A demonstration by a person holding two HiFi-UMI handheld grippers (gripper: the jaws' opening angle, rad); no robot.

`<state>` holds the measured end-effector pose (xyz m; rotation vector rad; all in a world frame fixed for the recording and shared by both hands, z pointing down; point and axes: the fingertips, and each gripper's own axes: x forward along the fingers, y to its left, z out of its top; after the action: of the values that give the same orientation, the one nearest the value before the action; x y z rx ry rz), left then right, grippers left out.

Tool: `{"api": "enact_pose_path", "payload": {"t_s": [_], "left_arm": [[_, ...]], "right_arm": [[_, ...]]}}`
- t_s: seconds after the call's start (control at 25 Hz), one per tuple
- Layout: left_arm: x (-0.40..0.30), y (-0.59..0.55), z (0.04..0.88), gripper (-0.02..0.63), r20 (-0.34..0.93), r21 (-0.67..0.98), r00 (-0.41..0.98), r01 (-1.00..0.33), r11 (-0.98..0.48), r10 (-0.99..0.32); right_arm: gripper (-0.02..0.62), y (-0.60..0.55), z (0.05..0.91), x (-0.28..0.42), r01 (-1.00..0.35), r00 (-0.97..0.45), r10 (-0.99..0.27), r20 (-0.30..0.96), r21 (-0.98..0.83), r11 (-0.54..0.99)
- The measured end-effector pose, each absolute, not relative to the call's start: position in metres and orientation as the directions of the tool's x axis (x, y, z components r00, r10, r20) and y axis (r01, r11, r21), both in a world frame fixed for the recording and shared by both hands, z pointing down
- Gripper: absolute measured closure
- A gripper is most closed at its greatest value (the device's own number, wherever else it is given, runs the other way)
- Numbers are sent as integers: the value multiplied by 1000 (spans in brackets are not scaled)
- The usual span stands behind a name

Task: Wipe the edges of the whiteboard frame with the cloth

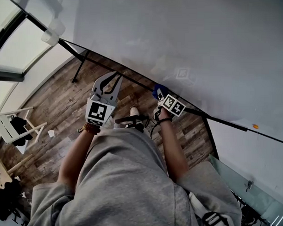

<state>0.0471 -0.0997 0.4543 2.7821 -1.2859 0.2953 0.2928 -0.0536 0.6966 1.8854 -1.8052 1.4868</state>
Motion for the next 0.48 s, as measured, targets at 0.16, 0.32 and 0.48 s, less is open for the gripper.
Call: {"api": "enact_pose_path", "payload": {"t_s": [0.16, 0.32, 0.48], "left_arm": [[34, -105, 458, 554, 202, -20, 623, -769, -639, -756], [24, -112, 461, 554, 193, -8, 623, -771, -636, -758], [9, -113, 461, 554, 185, -15, 645, -752, -659, -741]], "right_arm": [[423, -58, 698, 285, -819, -215, -678, 703, -508, -267], [423, -65, 699, 273, -818, -214, -679, 702, -509, -269], [422, -69, 701, 254, -810, -219, -681, 699, -519, -273]]}}
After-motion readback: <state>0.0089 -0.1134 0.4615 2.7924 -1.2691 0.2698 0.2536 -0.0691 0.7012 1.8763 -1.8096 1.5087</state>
